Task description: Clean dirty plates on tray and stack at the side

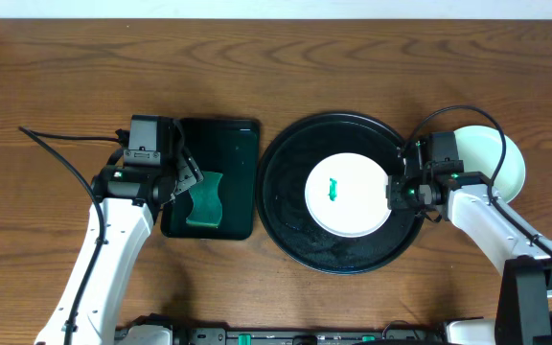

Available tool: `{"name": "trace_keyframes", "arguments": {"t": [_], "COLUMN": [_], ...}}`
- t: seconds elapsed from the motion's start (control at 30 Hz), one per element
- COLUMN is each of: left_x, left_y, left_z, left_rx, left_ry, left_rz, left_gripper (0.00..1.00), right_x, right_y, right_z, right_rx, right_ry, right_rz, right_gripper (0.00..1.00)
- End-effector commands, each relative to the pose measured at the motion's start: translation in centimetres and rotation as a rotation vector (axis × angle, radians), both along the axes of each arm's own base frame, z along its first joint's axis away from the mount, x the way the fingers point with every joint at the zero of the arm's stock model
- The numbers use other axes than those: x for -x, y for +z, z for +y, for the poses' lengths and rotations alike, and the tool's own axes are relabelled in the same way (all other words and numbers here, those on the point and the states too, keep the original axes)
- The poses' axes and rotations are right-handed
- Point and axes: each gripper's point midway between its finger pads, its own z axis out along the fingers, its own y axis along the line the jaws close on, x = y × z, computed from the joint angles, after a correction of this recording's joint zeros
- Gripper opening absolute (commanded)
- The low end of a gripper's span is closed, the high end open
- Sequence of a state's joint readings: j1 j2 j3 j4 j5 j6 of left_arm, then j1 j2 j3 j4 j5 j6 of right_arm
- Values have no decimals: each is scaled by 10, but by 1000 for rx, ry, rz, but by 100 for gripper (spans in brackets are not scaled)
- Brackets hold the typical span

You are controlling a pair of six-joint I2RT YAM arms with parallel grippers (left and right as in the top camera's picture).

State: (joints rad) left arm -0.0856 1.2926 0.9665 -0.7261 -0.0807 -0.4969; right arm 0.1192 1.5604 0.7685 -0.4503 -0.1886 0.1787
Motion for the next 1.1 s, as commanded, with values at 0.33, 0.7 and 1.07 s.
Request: {"name": "trace_keyframes", "arguments": {"t": [0.33,0.7,1.07], "left_x": [-4,-4,-4], "left_y": [7,7,7], "left_z": [1,1,1], "left_rx": [-2,-2,-2], "left_ry": [0,0,0], "left_rz": [-17,-17,-17], "left_gripper": [80,80,81], "right_x": [-1,1,1], "right_y": [5,2,2], "right_z": [1,0,-2], "right_rx": [3,3,17], "right_ry": [3,3,-2], "right_rz": [-13,-12,-15], "right_gripper": [5,1,1]}}
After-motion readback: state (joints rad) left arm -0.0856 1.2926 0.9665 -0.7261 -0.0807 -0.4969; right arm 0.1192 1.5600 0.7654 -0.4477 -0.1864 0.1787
